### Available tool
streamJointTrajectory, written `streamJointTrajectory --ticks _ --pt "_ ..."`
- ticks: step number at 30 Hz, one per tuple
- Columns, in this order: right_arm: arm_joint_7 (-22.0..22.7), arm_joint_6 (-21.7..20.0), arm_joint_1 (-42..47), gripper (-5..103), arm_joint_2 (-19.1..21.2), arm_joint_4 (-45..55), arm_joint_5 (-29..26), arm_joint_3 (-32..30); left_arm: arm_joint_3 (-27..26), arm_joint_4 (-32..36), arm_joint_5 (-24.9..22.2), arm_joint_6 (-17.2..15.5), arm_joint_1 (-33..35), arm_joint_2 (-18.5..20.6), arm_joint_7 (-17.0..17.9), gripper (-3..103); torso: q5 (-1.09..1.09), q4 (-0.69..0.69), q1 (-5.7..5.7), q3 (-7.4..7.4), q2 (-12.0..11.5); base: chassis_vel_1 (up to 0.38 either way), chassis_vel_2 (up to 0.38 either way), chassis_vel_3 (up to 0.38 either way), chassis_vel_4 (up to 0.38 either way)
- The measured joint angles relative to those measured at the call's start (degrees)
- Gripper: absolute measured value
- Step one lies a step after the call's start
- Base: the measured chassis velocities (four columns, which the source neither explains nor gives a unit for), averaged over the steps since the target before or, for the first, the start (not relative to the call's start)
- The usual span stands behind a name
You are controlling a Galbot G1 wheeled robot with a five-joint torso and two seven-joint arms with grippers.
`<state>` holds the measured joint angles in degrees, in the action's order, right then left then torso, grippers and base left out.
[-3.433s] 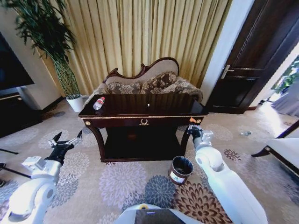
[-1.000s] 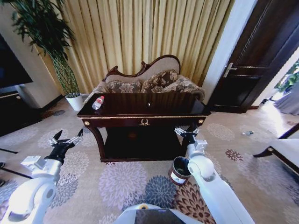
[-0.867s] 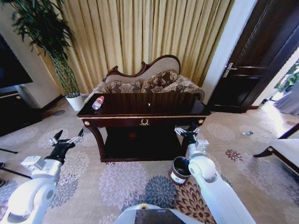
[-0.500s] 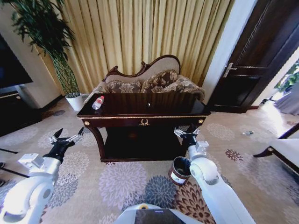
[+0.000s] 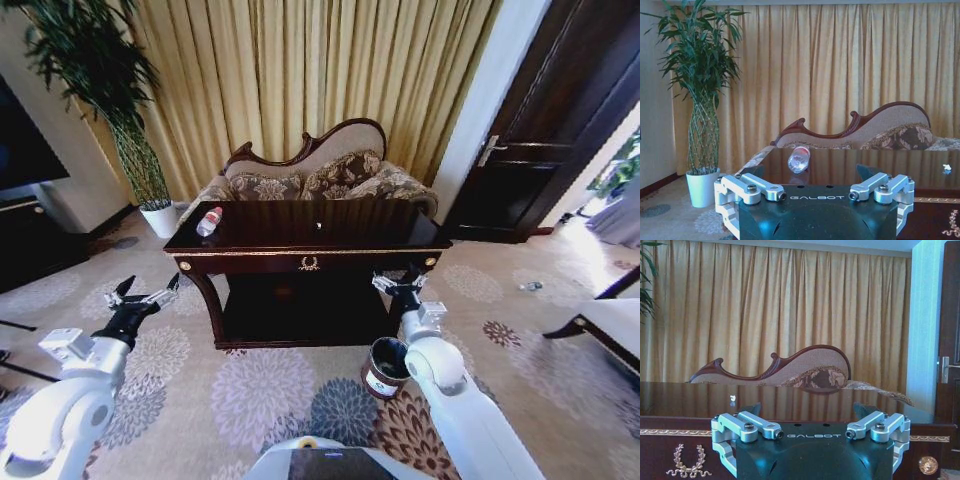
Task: Move to the front of the table and place the trash on the table into the trash bin.
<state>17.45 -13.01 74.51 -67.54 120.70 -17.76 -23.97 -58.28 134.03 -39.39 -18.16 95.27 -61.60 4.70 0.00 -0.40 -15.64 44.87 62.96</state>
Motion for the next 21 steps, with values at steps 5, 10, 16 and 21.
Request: streamJointTrajectory --ticks 5,10,16,21 --pt "-0.37 -0.02 0.21 100 -0.37 -0.03 0.43 0.20 0.16 -0.14 0.13 0.03 -0.03 -0.04 -0.07 100 -0.01 -0.01 0.00 0.00 0.00 -0.101 0.101 0.108 -0.101" --pt "-0.83 -0.16 0.01 100 -0.69 -0.10 0.64 0.56 0.21 -0.14 0.39 0.05 -0.03 -0.11 -0.11 100 0.00 -0.01 -0.02 0.01 -0.01 -0.114 0.107 0.126 -0.102" --pt "-0.85 -0.42 -1.01 100 -0.34 -0.07 0.28 1.28 0.13 -0.11 0.36 0.12 -0.17 -0.31 -0.18 100 0.00 0.00 -0.02 0.01 -0.01 -0.085 0.086 0.090 -0.085" --pt "-0.75 -0.55 -1.16 100 -0.03 0.27 -0.20 1.25 0.29 -0.11 0.36 0.21 -0.17 -0.41 -0.25 100 0.00 0.00 -0.01 0.00 -0.01 -0.067 0.066 0.056 -0.058"
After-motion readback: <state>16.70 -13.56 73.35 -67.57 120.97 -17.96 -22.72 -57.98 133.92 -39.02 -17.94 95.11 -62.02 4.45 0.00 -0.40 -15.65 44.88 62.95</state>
